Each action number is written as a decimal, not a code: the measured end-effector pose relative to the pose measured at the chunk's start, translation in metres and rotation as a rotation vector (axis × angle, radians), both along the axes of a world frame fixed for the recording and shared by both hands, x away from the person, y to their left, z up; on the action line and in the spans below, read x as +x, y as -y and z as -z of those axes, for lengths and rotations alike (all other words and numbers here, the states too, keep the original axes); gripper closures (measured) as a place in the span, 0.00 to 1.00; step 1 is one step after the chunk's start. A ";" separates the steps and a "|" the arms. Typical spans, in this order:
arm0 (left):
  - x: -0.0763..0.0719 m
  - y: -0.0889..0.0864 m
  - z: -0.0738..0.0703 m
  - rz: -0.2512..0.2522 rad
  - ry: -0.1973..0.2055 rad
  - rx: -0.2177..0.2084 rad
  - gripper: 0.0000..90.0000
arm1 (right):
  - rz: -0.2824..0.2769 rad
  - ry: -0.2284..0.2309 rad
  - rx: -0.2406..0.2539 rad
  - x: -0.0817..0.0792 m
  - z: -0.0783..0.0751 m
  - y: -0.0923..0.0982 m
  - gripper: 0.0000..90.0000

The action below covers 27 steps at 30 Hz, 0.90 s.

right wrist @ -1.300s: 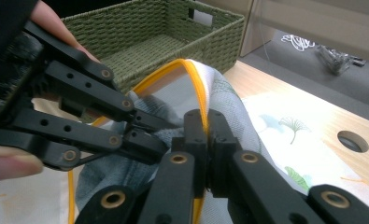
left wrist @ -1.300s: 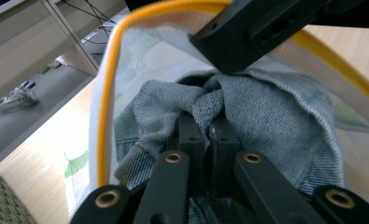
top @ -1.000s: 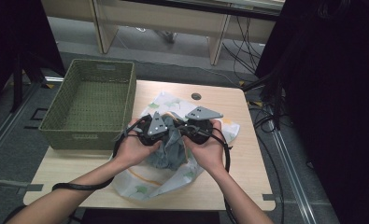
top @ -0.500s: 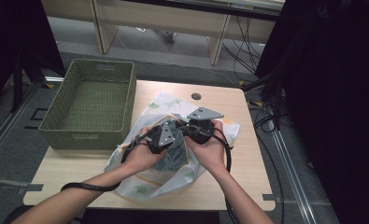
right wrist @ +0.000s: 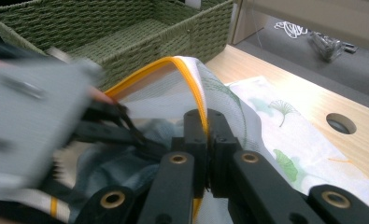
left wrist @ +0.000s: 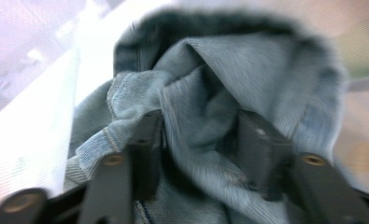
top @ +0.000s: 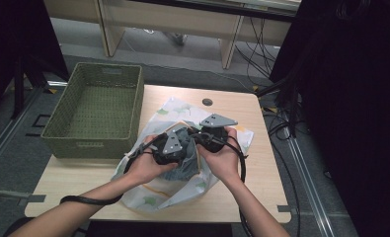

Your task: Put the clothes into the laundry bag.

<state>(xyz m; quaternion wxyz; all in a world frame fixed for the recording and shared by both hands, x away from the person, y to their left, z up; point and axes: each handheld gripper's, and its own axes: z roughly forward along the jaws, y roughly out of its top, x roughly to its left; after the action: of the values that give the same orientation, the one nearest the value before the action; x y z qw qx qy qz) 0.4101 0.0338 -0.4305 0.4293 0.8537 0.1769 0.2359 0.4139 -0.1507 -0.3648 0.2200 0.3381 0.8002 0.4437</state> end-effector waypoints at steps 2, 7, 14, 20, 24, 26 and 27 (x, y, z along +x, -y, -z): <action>-0.011 -0.007 -0.012 0.024 0.018 -0.014 0.45 | 0.000 0.005 0.002 0.000 -0.001 0.001 0.99; -0.041 -0.024 -0.023 0.069 0.029 0.021 0.36 | 0.002 0.007 0.000 -0.001 -0.002 0.001 0.99; -0.050 -0.020 0.027 0.076 -0.020 0.204 0.22 | -0.010 0.002 -0.007 -0.001 0.000 -0.004 0.99; -0.037 -0.001 0.043 0.063 0.042 0.328 0.20 | -0.020 -0.014 -0.011 -0.001 0.004 -0.006 0.99; -0.031 0.012 0.050 0.059 0.097 0.392 0.29 | -0.028 -0.025 -0.020 -0.002 0.007 -0.008 1.00; -0.028 0.014 0.052 0.055 0.121 0.404 0.37 | -0.030 -0.027 -0.020 -0.002 0.007 -0.008 1.00; -0.027 0.015 0.053 0.055 0.127 0.405 0.41 | -0.031 -0.027 -0.021 -0.003 0.007 -0.008 1.00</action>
<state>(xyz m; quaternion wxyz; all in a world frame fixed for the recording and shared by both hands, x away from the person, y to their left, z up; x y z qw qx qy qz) 0.3832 0.0187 -0.4831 0.2654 0.9105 0.0749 0.3081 0.4113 -0.1423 -0.3722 0.2056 0.3295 0.8128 0.4341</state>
